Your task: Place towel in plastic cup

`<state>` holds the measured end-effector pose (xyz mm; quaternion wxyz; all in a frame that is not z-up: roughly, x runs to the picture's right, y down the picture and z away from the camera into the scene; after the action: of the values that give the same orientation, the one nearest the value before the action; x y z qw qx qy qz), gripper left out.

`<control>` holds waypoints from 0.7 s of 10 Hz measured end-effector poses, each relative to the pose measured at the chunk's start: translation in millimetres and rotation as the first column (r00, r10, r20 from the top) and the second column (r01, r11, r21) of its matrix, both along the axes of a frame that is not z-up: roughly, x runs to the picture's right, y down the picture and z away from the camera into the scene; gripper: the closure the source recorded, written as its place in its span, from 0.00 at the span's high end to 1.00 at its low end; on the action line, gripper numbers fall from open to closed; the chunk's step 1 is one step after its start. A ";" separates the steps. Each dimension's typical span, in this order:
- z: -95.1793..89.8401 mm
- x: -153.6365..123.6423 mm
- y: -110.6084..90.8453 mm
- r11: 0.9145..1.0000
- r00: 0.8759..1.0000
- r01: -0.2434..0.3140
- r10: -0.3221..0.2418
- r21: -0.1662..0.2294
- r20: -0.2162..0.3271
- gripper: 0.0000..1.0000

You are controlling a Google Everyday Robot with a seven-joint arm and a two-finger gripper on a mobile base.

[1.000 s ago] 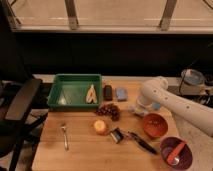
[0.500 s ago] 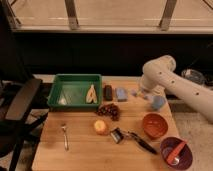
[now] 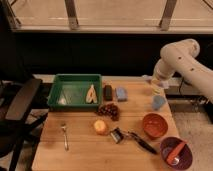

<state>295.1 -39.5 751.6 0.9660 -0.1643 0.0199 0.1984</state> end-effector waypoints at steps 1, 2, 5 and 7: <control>2.3 17.7 2.8 1.000 1.000 -0.024 0.024 -0.005 -0.015 0.00; 9.5 36.8 11.5 0.998 0.998 -0.055 0.054 -0.017 -0.034 0.00; 37.0 50.7 38.7 0.993 0.993 -0.111 0.109 -0.044 -0.048 0.13; 50.4 47.5 51.5 0.990 0.991 -0.127 0.125 -0.064 -0.038 0.32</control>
<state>342.6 12.0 802.0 0.9451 -0.1940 0.0324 0.2611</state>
